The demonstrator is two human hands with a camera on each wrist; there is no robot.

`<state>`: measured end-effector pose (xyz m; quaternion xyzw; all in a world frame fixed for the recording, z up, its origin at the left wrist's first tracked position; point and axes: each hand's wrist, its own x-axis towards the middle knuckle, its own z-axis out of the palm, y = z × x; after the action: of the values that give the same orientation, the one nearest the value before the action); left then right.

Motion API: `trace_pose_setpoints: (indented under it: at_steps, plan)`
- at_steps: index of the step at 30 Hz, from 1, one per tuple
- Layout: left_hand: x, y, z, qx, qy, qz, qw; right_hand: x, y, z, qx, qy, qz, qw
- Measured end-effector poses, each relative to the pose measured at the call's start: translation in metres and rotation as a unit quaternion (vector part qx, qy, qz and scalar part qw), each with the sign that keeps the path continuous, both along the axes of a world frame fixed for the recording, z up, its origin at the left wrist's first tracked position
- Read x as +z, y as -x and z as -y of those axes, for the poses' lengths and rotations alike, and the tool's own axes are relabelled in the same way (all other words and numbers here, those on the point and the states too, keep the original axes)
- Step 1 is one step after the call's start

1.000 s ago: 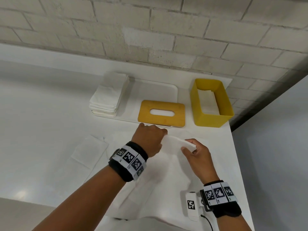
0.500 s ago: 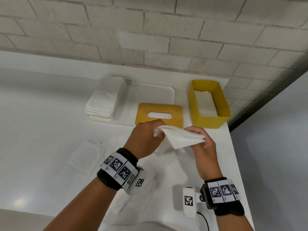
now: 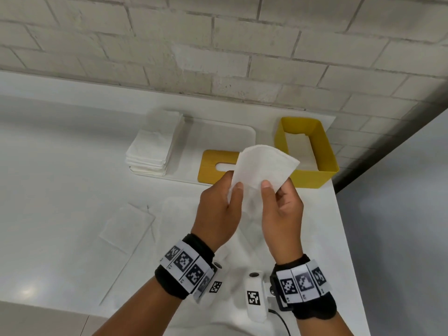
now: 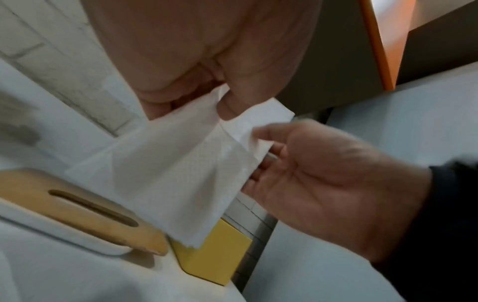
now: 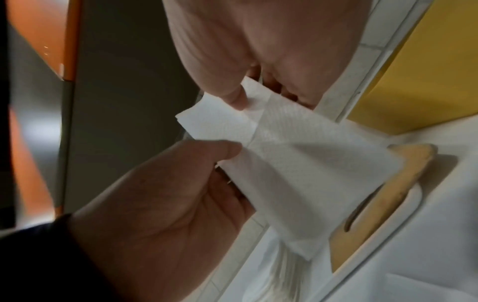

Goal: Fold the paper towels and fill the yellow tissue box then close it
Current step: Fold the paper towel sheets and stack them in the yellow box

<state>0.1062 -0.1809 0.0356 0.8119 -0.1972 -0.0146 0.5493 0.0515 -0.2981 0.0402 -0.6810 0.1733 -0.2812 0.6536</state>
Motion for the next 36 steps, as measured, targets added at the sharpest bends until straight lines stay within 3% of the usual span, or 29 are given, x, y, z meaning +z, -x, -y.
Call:
trace_pose_setpoints:
  at_steps: [4,12,21,30,33,36]
  plan:
    - [-0.007,0.009,0.005,0.003,0.01,-0.005,1.0,-0.003,0.003,-0.011,-0.021,0.019,0.002,1.0]
    - [-0.04,0.014,-0.001,-0.012,-0.056,-0.076,0.995,-0.045,0.018,-0.013,-0.026,0.012,-0.084,0.996]
    - [-0.025,0.008,0.002,-0.016,-0.026,-0.042,0.999,-0.029,0.013,-0.01,-0.031,0.003,-0.033,0.999]
    - [-0.04,0.014,0.0,0.006,-0.067,-0.069,0.995,-0.058,0.021,-0.005,-0.004,-0.008,-0.103,0.995]
    - [-0.032,0.003,-0.001,0.027,-0.034,-0.114,0.992,-0.061,0.024,0.003,0.023,-0.014,-0.137,0.99]
    - [-0.027,-0.01,-0.003,0.05,0.105,-0.261,0.958,-0.063,0.029,0.019,0.04,-0.032,-0.159,0.986]
